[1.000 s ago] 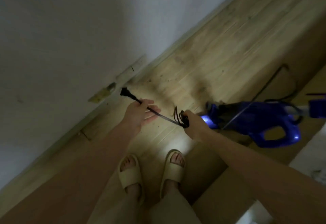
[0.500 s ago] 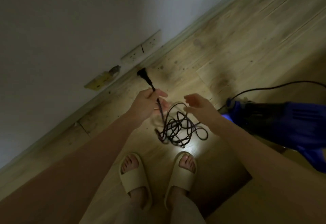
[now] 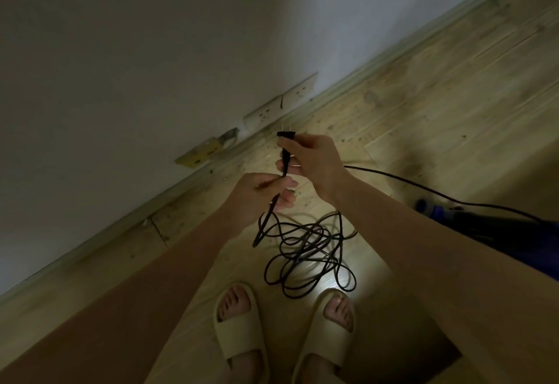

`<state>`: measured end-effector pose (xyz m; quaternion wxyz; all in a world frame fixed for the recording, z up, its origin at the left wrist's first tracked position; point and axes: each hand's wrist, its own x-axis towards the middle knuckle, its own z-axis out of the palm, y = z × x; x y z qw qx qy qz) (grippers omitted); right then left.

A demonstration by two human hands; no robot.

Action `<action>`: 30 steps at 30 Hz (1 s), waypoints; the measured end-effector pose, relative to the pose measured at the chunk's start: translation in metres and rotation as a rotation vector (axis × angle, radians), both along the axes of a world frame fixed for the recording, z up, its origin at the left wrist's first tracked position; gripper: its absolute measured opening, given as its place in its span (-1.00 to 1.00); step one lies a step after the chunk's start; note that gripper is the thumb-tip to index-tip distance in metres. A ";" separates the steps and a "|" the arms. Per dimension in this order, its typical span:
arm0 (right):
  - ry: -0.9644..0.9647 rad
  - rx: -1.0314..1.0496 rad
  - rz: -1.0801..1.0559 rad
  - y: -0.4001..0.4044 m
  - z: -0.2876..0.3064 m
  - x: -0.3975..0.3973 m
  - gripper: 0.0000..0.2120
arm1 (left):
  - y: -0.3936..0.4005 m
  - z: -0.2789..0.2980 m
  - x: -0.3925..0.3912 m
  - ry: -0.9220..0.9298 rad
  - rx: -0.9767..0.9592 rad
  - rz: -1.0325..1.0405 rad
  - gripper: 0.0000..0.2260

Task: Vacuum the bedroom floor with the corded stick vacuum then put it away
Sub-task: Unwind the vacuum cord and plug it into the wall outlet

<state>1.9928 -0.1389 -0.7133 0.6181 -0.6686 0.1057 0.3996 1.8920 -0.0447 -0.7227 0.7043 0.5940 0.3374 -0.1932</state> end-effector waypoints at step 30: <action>-0.854 -0.488 0.394 0.047 -0.114 0.019 -0.76 | 0.056 -0.104 -0.009 0.055 0.322 -0.331 -0.77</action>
